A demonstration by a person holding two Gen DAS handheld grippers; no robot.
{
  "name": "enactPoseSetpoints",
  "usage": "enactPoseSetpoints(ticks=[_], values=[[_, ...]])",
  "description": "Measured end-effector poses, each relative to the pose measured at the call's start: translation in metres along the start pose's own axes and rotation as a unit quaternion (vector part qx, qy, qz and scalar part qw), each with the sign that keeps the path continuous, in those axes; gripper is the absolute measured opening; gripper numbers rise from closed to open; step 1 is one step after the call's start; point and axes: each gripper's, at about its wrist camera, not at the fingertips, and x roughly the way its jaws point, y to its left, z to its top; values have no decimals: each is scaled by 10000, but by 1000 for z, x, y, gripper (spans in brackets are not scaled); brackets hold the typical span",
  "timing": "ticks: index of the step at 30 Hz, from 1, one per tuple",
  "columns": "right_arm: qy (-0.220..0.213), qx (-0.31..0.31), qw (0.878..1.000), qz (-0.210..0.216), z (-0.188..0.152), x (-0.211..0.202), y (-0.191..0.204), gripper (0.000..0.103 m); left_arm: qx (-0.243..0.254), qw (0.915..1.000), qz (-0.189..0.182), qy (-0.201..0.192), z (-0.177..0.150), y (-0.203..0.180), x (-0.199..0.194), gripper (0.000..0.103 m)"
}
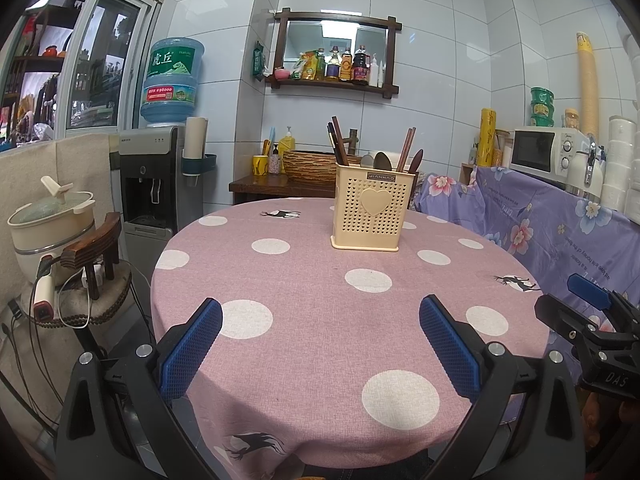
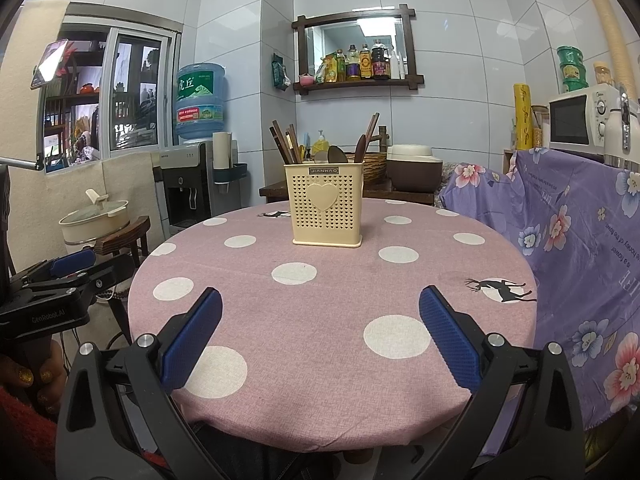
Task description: Organize utensils
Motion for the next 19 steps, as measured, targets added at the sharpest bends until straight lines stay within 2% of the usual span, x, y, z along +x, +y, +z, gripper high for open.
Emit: enactPoseSetpoints(ticks=[19], values=[[28, 14, 10000, -4, -2, 0, 1, 97, -9, 10000, 10, 31, 1, 3, 0, 98]])
